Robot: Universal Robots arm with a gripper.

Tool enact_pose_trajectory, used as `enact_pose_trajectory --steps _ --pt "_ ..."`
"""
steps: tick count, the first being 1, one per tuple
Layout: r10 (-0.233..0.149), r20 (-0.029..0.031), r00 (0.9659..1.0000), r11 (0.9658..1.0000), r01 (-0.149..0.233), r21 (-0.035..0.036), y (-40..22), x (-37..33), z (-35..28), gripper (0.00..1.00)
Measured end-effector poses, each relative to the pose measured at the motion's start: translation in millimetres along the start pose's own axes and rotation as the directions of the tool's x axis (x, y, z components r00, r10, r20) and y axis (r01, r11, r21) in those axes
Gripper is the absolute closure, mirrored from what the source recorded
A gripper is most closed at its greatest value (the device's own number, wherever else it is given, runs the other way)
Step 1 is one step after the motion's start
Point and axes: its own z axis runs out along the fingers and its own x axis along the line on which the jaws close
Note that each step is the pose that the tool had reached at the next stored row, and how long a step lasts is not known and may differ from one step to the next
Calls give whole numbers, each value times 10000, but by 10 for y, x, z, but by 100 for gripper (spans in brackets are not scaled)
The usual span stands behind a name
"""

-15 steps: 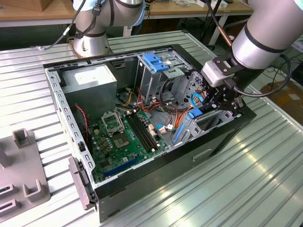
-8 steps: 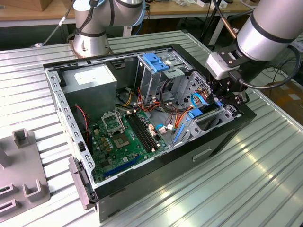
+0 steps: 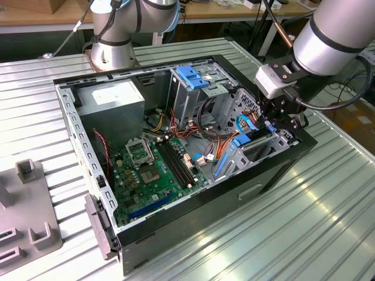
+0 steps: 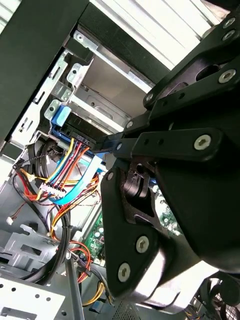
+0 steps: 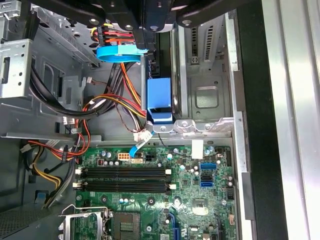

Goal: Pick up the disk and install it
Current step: 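Insert the second disk wire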

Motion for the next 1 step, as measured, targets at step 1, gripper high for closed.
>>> enact_pose_trajectory --steps 1 --pt "0 -1 10000 10000 0 0 0 0 0 90"
